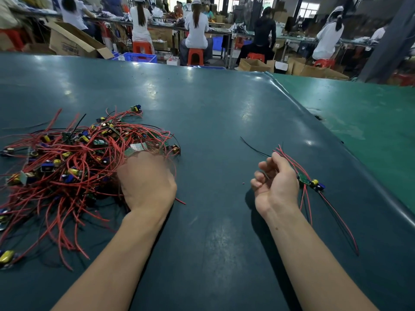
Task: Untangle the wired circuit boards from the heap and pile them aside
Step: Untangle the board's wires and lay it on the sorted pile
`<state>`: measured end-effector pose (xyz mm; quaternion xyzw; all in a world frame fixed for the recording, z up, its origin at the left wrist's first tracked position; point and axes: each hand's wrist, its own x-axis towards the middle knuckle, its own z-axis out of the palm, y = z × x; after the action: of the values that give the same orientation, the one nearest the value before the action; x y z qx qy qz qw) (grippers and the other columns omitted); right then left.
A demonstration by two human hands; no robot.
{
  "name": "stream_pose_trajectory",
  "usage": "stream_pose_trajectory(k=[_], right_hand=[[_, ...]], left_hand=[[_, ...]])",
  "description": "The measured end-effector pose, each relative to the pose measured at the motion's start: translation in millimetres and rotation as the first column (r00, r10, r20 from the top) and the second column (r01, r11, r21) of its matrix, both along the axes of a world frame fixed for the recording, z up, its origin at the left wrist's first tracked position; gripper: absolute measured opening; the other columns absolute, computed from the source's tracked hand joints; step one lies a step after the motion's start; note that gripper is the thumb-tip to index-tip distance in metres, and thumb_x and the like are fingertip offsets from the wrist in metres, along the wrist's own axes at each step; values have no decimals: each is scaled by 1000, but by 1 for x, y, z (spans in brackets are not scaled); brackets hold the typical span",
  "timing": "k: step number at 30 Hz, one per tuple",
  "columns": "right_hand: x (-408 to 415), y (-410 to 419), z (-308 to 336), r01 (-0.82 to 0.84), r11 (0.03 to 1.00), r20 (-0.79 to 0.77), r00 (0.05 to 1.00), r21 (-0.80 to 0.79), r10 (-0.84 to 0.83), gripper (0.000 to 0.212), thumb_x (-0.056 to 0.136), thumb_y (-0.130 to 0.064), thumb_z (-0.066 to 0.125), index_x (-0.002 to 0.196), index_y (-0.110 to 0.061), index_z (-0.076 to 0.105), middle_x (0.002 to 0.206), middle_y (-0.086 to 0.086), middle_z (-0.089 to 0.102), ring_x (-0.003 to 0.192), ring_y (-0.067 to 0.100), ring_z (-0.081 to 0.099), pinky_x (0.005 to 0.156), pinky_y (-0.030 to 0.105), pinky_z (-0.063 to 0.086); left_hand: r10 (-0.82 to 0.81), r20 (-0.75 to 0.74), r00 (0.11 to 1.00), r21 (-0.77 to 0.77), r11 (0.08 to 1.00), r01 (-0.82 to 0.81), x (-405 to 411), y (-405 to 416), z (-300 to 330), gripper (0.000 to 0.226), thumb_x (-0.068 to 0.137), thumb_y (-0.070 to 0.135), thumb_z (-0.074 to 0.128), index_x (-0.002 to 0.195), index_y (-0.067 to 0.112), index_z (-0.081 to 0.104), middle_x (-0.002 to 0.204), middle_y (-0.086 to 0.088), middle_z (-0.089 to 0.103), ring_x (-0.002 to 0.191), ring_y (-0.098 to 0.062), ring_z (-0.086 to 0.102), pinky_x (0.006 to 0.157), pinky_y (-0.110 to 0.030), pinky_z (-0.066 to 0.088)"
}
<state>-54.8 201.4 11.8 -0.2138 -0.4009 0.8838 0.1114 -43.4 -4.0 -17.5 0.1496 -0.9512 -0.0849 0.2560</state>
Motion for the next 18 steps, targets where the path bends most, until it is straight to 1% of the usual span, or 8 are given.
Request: stream_pose_trajectory(k=[6,7,9,11,12,14,16,18], right_hand=[[0,-4,-3,-71,993,-17,997,98,73,23,92,-21,58,71,-15,53,55,-2,55,40,11,41,38,19,28],[0,-5,-3,-81,990,-22,996,119,84,22,92,-21,58,71,-14,53,55,-2,55,40,11,41,37,20,27],[0,-6,-3,-99,984,-35,994,150,105,22,92,-21,59,72,-14,54,57,-1,55,40,11,40,38,20,27],[1,-7,-4,-132,974,-50,988,182,144,22,92,-21,59,72,-14,54,57,-1,56,41,11,40,38,20,27],[1,-8,-4,-170,963,-54,981,211,185,22,93,-21,58,72,-14,55,57,-1,56,41,11,40,38,19,27],[3,-13,-6,-272,911,-43,953,311,299,24,95,-21,58,72,-13,57,57,1,58,39,12,41,38,18,28],[6,-21,-9,-349,822,-8,919,449,395,25,95,-20,60,71,-12,59,58,2,61,38,12,43,36,19,30],[8,-24,-11,-382,748,10,894,542,449,25,95,-20,62,71,-12,59,60,2,62,39,12,44,36,20,31]], left_hand=[[42,-38,998,83,996,-38,-4,-2,4,18,89,31,64,100,21,73,110,-6,61,105,-31,50,89,-41,28],[34,-78,996,112,993,-25,-3,-2,6,15,89,29,66,98,20,74,107,-6,61,104,-32,49,88,-42,29],[-8,-228,974,175,983,50,-1,-2,6,10,86,24,71,93,18,76,101,-6,62,98,-35,50,83,-44,33],[-77,-370,926,179,972,153,2,-1,6,9,86,24,73,90,17,77,94,-6,65,90,-35,54,77,-43,37],[-125,-398,909,165,965,205,3,0,6,10,88,25,72,89,16,77,91,-6,66,86,-34,57,75,-42,40],[-196,-339,920,161,952,262,2,3,4,20,91,31,67,94,13,75,88,-8,67,84,-35,60,72,-42,45],[-179,-197,964,187,958,216,0,5,3,34,92,43,63,111,15,69,94,-5,69,92,-35,60,77,-44,47],[-166,-185,969,199,959,202,-1,5,2,34,94,42,59,115,17,69,99,-6,71,93,-36,61,79,-44,47]])
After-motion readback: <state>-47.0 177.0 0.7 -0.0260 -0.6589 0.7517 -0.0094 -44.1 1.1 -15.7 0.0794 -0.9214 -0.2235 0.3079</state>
